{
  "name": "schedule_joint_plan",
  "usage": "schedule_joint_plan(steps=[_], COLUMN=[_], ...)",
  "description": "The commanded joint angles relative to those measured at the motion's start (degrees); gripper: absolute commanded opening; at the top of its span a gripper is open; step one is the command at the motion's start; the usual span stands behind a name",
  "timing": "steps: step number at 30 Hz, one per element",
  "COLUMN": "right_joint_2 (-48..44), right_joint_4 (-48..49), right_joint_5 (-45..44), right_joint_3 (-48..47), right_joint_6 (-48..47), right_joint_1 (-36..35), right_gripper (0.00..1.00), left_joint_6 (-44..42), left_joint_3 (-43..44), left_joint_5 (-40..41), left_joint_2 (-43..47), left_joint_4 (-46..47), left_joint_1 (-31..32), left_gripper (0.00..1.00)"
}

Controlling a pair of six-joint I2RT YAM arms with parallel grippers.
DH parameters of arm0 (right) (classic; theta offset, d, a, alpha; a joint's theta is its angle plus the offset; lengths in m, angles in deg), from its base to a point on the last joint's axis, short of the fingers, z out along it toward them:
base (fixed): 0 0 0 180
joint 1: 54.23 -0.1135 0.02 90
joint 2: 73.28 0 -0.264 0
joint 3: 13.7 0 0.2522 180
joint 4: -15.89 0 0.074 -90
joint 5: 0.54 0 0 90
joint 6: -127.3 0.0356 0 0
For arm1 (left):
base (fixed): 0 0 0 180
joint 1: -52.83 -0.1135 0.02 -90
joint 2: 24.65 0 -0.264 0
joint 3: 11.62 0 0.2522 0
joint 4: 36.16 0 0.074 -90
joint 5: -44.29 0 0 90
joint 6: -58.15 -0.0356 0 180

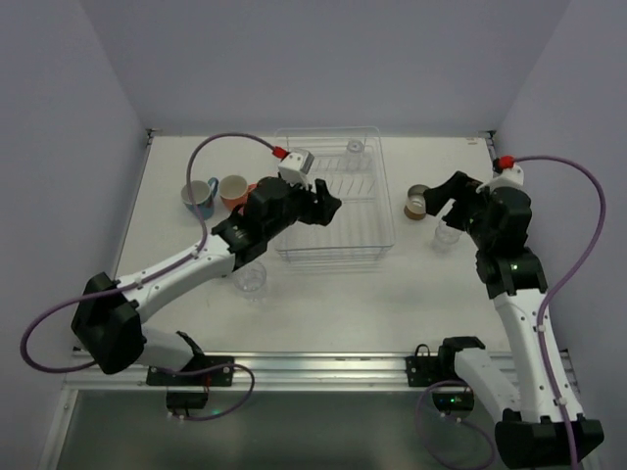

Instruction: Unload the cups from the dish rack

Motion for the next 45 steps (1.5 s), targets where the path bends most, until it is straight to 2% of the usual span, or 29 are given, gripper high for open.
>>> schedule_joint_plan(steps=[1,8,15,19,24,27,30,45], right_joint_2=[-2.6,-9.8,-14.0,-14.4,-15.4,-15.9,-16.1,-15.9], right_joint_4=[7.8,11.0,13.7,13.9,13.0,12.6,12.2,11.6], right_joint_5=[5.6,10.6,12.8,15.3,17.2,18.7,19.1,20.9], right_joint_3=[4.6,13.3,19.1,20.9,22.0,22.1,21.9,22.1], right_joint_6=[4.1,6.6,8.0,7.7,7.2,7.3,7.3,7.5], right_joint_1=[-2.4,-5.6,-8.2,-9.1,-9.6,-10.0,-10.5,-11.8], right_gripper=[0.80,0.78,0.78,0.78,0.77,0.77,0.77,0.77], left_joint_6=[-3.5,-6.2,-9.9,-13.2,-18.0,-19.7,-18.9,-10.5], left_joint_3=[11.7,34.8,66.7,75.7,78.2,80.3,83.8,85.5], left_joint_5=[6.7,17.0,24.4,28.6,31.7,30.9,30.4,23.6], left_joint_2=[-8.8,-28.5,-51.9,-60.5,-66.5,-70.0,-73.6,-80.0], left_joint_4=[-2.6,-11.0,-19.1,-18.5,-10.2,-4.6,-3.8,-0.6], left_joint_1=[0.2,0.3,0.2,0.3,0.1,-0.4,-1.4,-5.8], left_gripper=[0.70,0.70,0.70,0.71,0.71,0.71,0.71,0.72])
